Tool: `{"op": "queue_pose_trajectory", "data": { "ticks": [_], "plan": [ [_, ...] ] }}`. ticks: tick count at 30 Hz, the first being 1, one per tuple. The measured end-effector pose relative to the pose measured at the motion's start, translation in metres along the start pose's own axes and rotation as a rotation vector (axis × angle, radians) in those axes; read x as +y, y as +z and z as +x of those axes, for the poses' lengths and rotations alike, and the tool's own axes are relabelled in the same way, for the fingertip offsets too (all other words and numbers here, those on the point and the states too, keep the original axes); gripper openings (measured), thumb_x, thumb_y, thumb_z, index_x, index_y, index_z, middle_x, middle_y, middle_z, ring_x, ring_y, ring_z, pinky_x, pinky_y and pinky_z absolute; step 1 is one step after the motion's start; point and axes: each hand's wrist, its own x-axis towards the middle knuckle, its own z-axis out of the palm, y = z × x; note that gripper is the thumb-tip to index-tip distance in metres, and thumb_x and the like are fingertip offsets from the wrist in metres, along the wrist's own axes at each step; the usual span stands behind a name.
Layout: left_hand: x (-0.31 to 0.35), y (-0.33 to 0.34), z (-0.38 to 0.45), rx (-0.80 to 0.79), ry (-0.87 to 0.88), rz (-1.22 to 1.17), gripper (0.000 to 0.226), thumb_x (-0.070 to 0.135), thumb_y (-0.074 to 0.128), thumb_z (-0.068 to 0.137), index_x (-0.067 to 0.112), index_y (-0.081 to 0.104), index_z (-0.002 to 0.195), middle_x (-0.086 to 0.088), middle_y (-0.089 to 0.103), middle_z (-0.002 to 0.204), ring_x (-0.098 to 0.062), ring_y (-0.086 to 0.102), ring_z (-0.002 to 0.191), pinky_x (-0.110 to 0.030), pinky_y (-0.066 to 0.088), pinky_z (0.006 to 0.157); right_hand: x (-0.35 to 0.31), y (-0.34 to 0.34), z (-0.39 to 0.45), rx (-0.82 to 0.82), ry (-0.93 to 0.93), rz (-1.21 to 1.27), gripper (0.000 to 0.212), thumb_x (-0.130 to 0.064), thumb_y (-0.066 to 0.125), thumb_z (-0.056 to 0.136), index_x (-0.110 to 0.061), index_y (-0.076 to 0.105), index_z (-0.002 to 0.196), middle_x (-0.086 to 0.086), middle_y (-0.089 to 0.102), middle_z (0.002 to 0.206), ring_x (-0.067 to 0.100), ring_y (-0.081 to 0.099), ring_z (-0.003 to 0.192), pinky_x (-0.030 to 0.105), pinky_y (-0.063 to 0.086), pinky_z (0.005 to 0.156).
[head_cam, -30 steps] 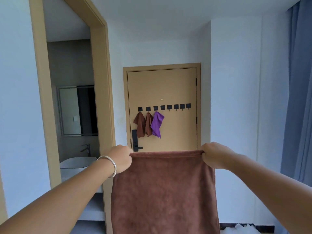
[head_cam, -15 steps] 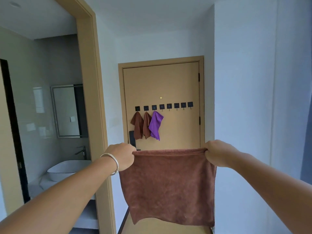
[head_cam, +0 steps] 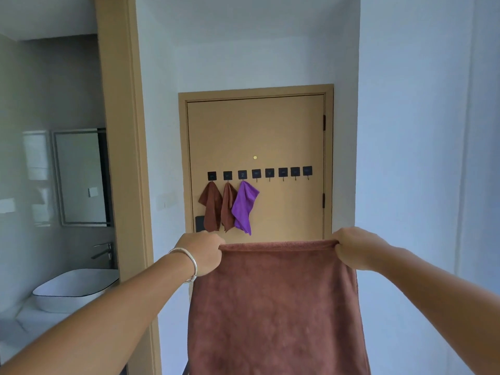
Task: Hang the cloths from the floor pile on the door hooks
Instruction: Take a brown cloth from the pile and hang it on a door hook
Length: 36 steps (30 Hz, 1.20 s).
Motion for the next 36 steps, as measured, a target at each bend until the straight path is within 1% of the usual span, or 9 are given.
{"op": "queue_pose_trajectory", "data": {
  "ticks": [3,5,8,13,22,26,30,33,36],
  "plan": [
    [-0.025,0.020,0.046,0.009,-0.006,-0.013,0.022,0.015,0.035,0.083,0.025,0.043,0.065,0.001,0.058,0.079,-0.024,0.058,0.076,-0.029,0.041,0.064,-0.009,0.010,0.056,0.019,0.017,-0.026,0.033,-0.008,0.031,0.085,-0.025,0.045,0.061,-0.006,0.053,0.070,0.011,0.051,0.064,0.024,0.034,0.050],
    [-0.042,0.030,0.074,0.018,-0.007,-0.020,0.023,0.015,0.034,0.084,0.025,0.049,0.069,0.003,0.059,0.077,-0.021,0.058,0.072,-0.028,0.040,0.062,-0.016,0.017,0.093,0.025,0.006,-0.018,0.033,-0.008,0.031,0.085,-0.026,0.052,0.067,-0.007,0.055,0.074,0.011,0.053,0.068,0.024,0.037,0.052],
    [-0.064,0.043,0.109,0.027,-0.012,-0.024,0.027,0.015,0.034,0.087,0.024,0.053,0.069,0.003,0.059,0.072,-0.018,0.057,0.066,-0.026,0.036,0.056,-0.023,0.030,0.142,0.024,-0.013,0.018,0.037,-0.009,0.030,0.087,-0.028,0.060,0.075,-0.006,0.060,0.078,0.014,0.058,0.076,0.026,0.047,0.061],
    [-0.091,0.069,0.157,0.037,-0.023,-0.016,0.029,0.018,0.033,0.090,0.025,0.053,0.070,0.003,0.059,0.071,-0.018,0.059,0.066,-0.026,0.038,0.056,-0.028,0.057,0.202,0.029,-0.021,0.026,0.037,-0.013,0.032,0.091,-0.029,0.062,0.077,-0.004,0.064,0.079,0.015,0.061,0.076,0.034,0.056,0.075],
    [-0.112,0.128,0.233,-0.010,-0.042,-0.002,0.030,0.022,0.032,0.094,0.028,0.050,0.070,0.005,0.058,0.072,-0.017,0.058,0.068,-0.027,0.042,0.059,-0.023,0.090,0.295,-0.018,-0.071,-0.008,0.035,-0.009,0.032,0.089,-0.029,0.060,0.081,-0.002,0.063,0.086,0.019,0.059,0.082,0.034,0.053,0.074],
    [-0.112,0.144,0.275,-0.059,-0.087,-0.003,0.027,0.018,0.035,0.090,0.025,0.053,0.071,0.004,0.058,0.073,-0.020,0.059,0.071,-0.028,0.039,0.059,-0.013,0.099,0.353,0.001,-0.096,-0.017,0.039,-0.010,0.032,0.088,-0.029,0.064,0.098,-0.002,0.064,0.094,0.020,0.059,0.084,0.034,0.052,0.073],
    [-0.108,0.157,0.328,-0.064,-0.126,-0.004,0.025,0.018,0.036,0.089,0.023,0.053,0.071,0.003,0.059,0.073,-0.020,0.059,0.071,-0.027,0.035,0.056,0.006,0.109,0.417,0.002,-0.115,0.020,0.039,-0.010,0.034,0.088,-0.026,0.066,0.102,-0.002,0.063,0.090,0.019,0.059,0.084,0.033,0.052,0.075],
    [-0.103,0.168,0.369,-0.046,-0.135,-0.005,0.025,0.018,0.036,0.089,0.023,0.057,0.077,0.002,0.062,0.078,-0.020,0.060,0.074,-0.027,0.035,0.056,0.024,0.116,0.463,0.010,-0.122,0.050,0.043,-0.009,0.034,0.085,-0.028,0.068,0.105,-0.002,0.065,0.094,0.020,0.060,0.086,0.037,0.054,0.080],
    [-0.100,0.181,0.405,-0.031,-0.149,0.005,0.027,0.018,0.036,0.090,0.024,0.062,0.083,0.002,0.064,0.081,-0.020,0.061,0.077,-0.027,0.039,0.059,0.040,0.126,0.501,-0.008,-0.144,0.066,0.044,-0.009,0.034,0.083,-0.028,0.069,0.101,-0.003,0.065,0.093,0.020,0.059,0.085,0.035,0.054,0.076]
  ]
}}
